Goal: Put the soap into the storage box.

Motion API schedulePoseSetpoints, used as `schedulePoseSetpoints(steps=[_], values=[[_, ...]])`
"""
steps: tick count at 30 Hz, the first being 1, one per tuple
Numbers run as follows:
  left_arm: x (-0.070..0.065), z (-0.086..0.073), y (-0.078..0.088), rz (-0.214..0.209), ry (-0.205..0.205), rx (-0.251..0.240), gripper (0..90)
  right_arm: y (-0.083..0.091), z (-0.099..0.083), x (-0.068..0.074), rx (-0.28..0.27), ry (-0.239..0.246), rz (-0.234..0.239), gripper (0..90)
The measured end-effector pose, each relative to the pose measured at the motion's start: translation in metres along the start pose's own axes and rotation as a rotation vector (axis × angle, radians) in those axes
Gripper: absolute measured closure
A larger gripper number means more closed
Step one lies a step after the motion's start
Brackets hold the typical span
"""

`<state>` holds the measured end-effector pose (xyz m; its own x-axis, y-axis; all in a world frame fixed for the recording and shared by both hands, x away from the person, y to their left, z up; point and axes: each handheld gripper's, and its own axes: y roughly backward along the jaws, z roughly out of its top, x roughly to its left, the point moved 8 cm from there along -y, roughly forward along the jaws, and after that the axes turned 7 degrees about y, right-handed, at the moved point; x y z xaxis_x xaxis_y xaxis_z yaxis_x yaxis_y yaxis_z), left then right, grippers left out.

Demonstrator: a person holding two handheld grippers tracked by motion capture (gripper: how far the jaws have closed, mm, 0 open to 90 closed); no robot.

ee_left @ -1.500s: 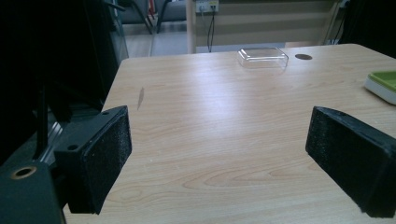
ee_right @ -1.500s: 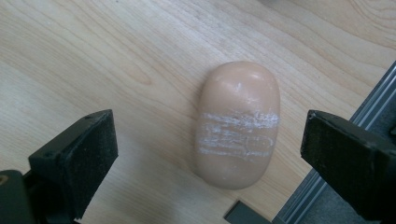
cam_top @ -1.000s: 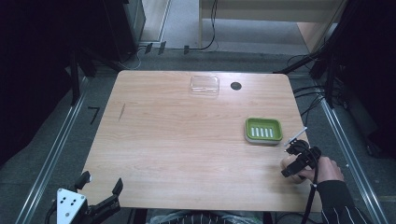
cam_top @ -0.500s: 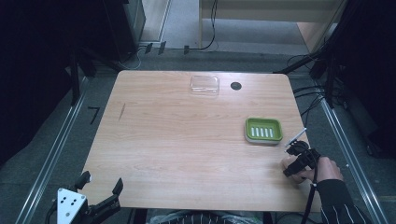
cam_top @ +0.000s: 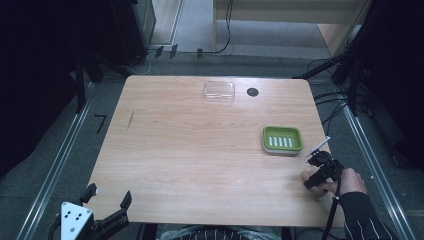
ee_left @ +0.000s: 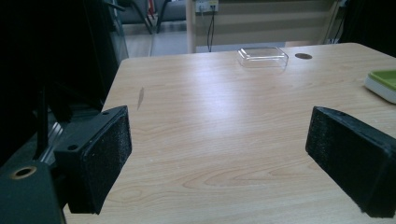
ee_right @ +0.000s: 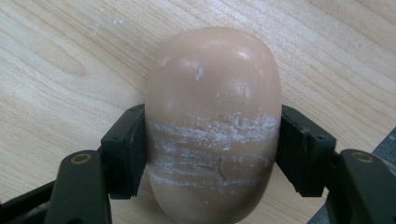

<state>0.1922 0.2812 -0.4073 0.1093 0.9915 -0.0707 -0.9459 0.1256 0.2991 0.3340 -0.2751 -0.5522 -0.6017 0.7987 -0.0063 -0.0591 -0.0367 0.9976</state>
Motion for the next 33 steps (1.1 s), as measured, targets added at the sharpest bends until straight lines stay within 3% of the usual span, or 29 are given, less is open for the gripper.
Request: schedulePoseSetpoints(steps=[12,23,33], values=[[0.0,0.0,0.0,0.001,0.0,0.001,7.2,0.009,0.003,0.0,-0.016,0.044,-0.026,33.7],[-0.001,0.0,0.0,0.002,-0.002,0.0,7.2,0.017,0.009,0.003,-0.024,0.157,-0.035,33.8],[0.0,0.0,-0.001,0.001,-0.003,0.003,7.2,0.024,0.017,0.008,-0.034,0.199,-0.038,33.7]])
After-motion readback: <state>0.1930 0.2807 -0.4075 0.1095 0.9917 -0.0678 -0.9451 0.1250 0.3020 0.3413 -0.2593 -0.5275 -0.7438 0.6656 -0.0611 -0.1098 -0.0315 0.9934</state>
